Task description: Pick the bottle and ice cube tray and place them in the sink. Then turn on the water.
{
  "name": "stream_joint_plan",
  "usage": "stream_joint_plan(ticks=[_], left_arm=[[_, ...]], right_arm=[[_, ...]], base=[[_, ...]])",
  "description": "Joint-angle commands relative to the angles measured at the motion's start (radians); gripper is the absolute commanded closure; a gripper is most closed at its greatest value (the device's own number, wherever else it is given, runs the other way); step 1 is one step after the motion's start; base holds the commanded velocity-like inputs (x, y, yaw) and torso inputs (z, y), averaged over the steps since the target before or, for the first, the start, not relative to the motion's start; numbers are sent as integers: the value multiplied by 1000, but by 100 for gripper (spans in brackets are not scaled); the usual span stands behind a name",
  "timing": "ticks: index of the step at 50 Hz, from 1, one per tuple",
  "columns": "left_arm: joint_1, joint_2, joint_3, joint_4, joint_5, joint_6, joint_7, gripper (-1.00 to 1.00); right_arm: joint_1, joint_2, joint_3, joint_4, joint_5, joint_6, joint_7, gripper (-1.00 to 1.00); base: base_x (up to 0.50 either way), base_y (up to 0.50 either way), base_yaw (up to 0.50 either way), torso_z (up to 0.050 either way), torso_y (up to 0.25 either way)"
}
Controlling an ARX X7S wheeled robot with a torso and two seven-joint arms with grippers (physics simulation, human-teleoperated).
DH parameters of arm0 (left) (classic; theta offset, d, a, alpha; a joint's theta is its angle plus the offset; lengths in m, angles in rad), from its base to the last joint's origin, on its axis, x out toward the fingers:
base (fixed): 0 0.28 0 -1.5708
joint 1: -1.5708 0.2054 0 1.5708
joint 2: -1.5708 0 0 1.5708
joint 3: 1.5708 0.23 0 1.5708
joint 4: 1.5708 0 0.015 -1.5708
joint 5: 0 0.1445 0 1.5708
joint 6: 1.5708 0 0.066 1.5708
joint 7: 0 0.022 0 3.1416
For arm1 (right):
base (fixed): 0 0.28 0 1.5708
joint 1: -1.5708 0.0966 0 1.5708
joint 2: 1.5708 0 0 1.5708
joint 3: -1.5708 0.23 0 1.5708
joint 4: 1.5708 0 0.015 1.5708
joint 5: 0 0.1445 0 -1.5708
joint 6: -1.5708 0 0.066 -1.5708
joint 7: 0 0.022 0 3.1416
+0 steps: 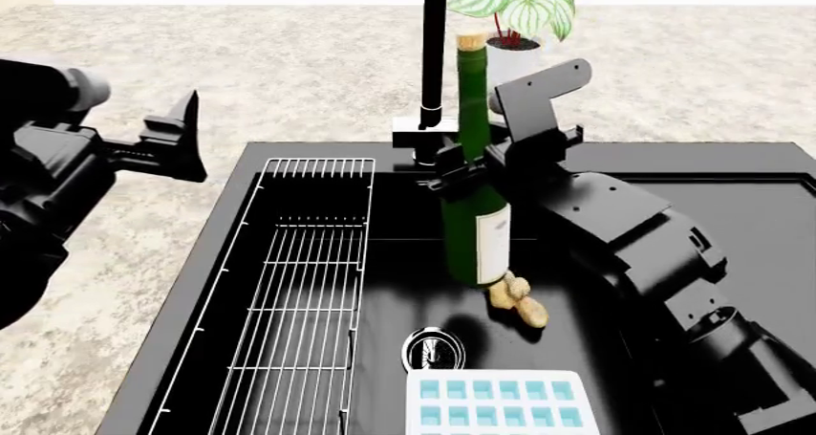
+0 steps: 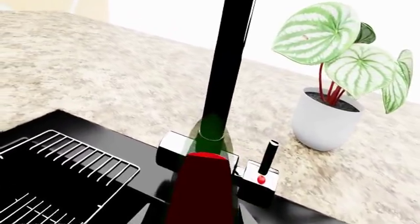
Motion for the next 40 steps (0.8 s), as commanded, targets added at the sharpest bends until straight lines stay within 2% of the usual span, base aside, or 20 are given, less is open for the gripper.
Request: stream_joint_plan(ticks=[1,28,40], left_arm=[[11,-21,-13,10,-10,4,-6,-100],[17,-46,-30,12,-13,4,-12,-100],[33,-59,-36,18,-15,10,-14,-100]], right_arm=[[45,-79,-3,148,-59,-83,-57,100],[145,-266,-25,596,-127,-293,-191,100],[172,-320,-35,692,-130,-344,-225,100]], base=[[0,0,0,0,0],[0,0,0,0,1],[0,0,0,0,1]])
